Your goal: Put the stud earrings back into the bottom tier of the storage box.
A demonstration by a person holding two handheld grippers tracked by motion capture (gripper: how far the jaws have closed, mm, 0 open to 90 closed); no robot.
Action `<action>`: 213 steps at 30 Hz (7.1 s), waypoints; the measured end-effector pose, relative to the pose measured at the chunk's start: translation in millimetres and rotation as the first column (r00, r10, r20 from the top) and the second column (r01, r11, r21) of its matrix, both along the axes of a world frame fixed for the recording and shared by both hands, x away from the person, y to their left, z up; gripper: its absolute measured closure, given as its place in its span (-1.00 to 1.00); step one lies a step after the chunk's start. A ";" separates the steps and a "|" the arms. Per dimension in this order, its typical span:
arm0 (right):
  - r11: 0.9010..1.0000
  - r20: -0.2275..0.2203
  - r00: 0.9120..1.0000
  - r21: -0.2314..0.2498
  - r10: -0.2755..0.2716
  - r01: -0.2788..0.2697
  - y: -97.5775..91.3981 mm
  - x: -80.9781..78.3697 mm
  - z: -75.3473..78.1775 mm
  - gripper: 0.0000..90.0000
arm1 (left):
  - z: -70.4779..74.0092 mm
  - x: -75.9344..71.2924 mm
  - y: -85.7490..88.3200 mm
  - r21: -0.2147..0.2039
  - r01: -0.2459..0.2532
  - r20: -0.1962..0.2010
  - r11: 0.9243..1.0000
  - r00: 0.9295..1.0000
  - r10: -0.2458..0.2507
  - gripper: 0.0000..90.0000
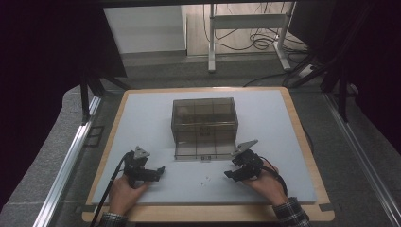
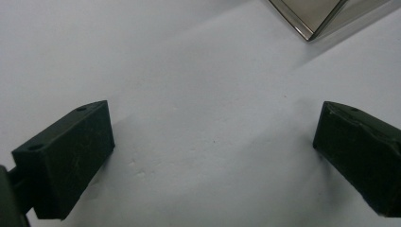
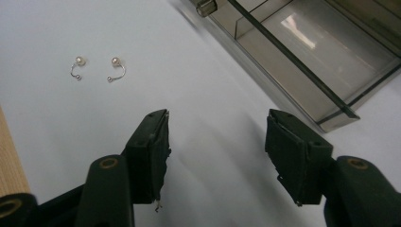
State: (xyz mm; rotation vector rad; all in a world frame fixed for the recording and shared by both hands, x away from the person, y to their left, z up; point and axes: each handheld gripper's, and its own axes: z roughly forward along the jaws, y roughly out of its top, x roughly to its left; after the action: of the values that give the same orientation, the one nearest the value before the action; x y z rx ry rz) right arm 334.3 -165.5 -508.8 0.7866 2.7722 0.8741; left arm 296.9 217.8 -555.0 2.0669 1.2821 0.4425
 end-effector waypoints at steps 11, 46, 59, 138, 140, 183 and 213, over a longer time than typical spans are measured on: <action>0.998 -0.041 0.998 -0.032 0.044 -0.046 12.8 2.9 1.8 0.14 | 0.0 0.0 0.0 0.000 0.000 0.000 1.000 1.000 0.000 -1.00; 0.957 -0.119 0.965 -0.148 0.235 -0.251 75.2 7.2 8.9 0.75 | -0.4 -0.1 -0.4 -0.006 -0.004 0.004 1.000 1.000 0.004 -1.00; 0.929 -0.136 0.946 -0.190 0.294 -0.316 96.7 3.1 9.2 0.71 | -0.4 0.0 -0.4 -0.006 -0.004 0.005 1.000 1.000 0.004 -1.00; 0.999 0.035 0.999 -0.012 0.037 -0.037 79.5 65.8 22.2 0.86 | -0.1 -0.1 0.1 -0.001 0.000 0.001 1.000 1.000 0.000 -1.00; 0.999 0.035 0.999 -0.013 0.030 -0.029 79.0 68.0 17.2 0.85 | -0.1 -0.1 0.1 -0.001 0.001 0.002 1.000 1.000 -0.001 -1.00; 0.996 -0.036 0.995 -0.008 0.094 -0.094 74.5 41.1 30.3 0.71 | -0.1 0.1 0.3 0.003 0.003 0.004 1.000 1.000 -0.003 -1.00; 0.962 -0.130 0.956 -0.037 0.262 -0.269 94.9 -14.5 1.3 0.72 | 0.0 -0.1 0.1 0.001 0.001 0.001 1.000 1.000 -0.001 -1.00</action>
State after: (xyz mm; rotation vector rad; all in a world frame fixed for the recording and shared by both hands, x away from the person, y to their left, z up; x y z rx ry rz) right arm 319.8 -70.6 -507.6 0.4799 3.0479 0.8109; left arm 296.8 217.9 -555.1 2.0675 1.2810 0.4431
